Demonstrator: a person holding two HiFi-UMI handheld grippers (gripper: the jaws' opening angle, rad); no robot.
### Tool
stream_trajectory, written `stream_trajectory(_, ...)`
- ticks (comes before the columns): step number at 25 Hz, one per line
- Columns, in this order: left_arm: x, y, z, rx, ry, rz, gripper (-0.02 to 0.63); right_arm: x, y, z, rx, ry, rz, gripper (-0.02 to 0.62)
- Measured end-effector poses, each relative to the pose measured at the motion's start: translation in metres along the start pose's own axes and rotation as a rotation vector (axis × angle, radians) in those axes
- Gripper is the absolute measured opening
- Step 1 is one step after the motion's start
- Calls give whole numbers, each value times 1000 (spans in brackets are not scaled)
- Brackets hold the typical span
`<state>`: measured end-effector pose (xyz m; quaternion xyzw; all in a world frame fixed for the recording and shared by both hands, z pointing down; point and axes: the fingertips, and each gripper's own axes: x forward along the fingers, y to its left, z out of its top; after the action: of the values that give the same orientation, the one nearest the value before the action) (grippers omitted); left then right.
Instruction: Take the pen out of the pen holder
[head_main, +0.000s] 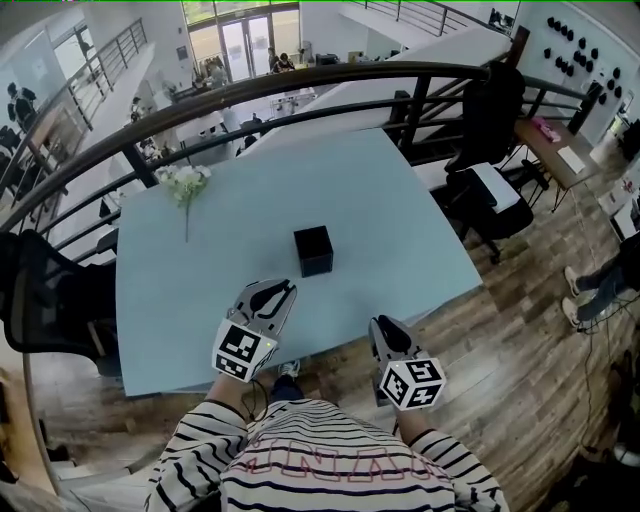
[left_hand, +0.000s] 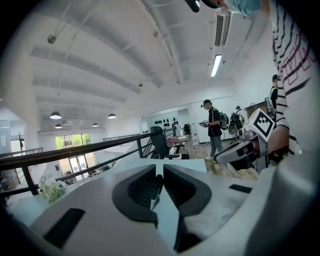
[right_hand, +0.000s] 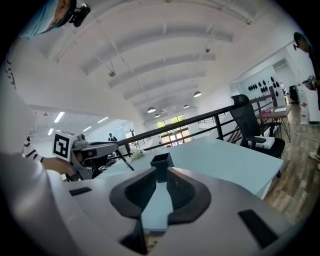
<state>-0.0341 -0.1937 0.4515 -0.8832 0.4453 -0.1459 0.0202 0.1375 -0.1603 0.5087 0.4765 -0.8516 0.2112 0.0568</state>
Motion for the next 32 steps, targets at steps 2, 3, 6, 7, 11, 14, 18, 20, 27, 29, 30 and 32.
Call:
stream_trajectory(2, -7, -2, -6, -12, 7, 16, 63, 0, 3, -3, -4, 11, 3, 72)
stream_trajectory(3, -11, -2, -9, -16, 8, 26, 63, 1, 6, -5, -6, 17, 7, 71)
stream_trajectory(6, -24, -5, -18, -28, 18, 56, 63, 2, 13, -12, -10, 35, 21, 66)
stream_trajectory(7, -28, -6, -22, -31, 23, 60, 63, 3, 16, -14, -11, 42, 26, 63)
stream_trajectory(11, -42, -11, -34, -54, 37, 81, 64, 7, 27, -25, -16, 68, 49, 55)
stream_trajectory(14, -52, -12, -43, -76, 45, 102, 63, 12, 38, -32, -22, 88, 72, 48)
stream_trajectory(18, -63, -10, -56, -114, 51, 125, 63, 16, 49, -45, -24, 118, 91, 38)
stream_trajectory(20, -68, -11, -61, -130, 55, 132, 63, 15, 52, -50, -26, 130, 91, 34)
stream_trajectory(27, -79, -12, -72, -153, 76, 139, 64, 12, 56, -55, -50, 137, 82, 28)
stream_trajectory(29, -79, -12, -75, -154, 81, 134, 63, 13, 55, -56, -48, 135, 78, 28)
stream_trajectory(30, -78, -12, -76, -153, 83, 131, 64, 14, 55, -57, -47, 136, 76, 28)
stream_trajectory(32, -77, -12, -77, -152, 85, 126, 63, 15, 54, -57, -45, 136, 73, 28)
